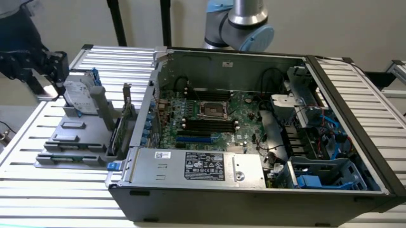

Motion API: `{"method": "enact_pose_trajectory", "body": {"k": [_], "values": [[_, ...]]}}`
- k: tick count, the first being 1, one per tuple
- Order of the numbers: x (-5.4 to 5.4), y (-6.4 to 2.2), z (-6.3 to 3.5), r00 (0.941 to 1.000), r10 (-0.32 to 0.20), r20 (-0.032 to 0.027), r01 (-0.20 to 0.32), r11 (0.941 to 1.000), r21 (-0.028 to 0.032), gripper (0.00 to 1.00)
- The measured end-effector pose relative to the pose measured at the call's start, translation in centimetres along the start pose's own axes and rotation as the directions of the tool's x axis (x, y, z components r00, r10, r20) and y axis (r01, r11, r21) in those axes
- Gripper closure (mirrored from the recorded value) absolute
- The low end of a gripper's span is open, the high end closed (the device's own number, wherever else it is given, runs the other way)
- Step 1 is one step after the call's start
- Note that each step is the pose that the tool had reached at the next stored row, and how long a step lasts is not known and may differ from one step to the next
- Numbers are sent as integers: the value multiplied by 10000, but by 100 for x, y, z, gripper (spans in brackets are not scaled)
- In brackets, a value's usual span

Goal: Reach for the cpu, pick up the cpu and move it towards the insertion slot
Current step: 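Pick up the cpu and move it towards the insertion slot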

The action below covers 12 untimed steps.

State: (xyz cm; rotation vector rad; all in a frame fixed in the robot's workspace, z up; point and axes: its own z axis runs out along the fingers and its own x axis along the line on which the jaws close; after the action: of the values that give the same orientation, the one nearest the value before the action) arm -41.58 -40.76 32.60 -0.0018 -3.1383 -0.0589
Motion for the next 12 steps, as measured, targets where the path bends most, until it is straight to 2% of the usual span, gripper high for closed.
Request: {"method": "enact_pose_trajectory", "body": {"k": [12], "values": [[-526, 21, -545, 10000, 1, -47, -1, 10000, -8, 46]]}}
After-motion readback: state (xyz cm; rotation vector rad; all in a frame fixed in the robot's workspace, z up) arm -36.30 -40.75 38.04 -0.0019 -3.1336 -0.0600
